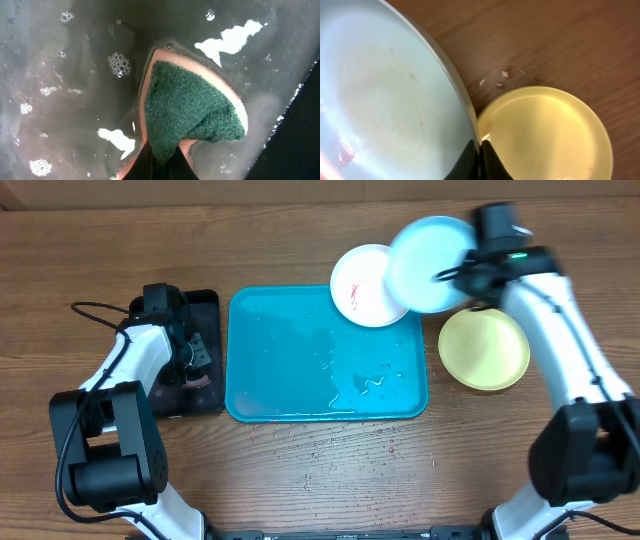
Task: Clean dirty plates on tray and stack at the side
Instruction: 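Lower the light-blue plate onto the yellow plate, release, then move the right gripper to the white plate rim and grip it, then pull the white plate to the tray center with the right gripper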
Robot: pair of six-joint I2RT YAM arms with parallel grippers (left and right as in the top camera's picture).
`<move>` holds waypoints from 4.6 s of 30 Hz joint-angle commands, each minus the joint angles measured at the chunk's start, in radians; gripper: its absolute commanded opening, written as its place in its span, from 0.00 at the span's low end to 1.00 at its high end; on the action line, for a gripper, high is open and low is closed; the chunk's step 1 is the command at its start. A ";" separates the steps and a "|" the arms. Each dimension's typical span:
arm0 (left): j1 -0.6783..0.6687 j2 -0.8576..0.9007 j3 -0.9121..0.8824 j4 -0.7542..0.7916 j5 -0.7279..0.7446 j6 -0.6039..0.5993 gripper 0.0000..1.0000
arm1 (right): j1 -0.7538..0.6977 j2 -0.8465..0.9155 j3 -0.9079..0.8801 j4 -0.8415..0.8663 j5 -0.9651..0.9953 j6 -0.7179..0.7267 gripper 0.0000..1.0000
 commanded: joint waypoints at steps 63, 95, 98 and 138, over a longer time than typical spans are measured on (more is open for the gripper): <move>0.008 -0.009 0.013 -0.007 -0.021 0.020 0.05 | 0.012 0.122 -0.051 0.395 -0.391 -0.429 0.56; 0.008 -0.009 0.013 -0.015 -0.021 0.020 0.05 | 0.037 0.332 -0.051 0.514 -0.444 -0.395 0.34; 0.008 -0.009 0.013 -0.015 -0.021 0.020 0.05 | 0.037 0.332 -0.051 0.516 -0.444 -0.395 0.29; 0.008 -0.009 0.013 -0.021 -0.021 0.020 0.04 | 0.044 0.266 -0.048 0.349 -0.480 -0.390 0.04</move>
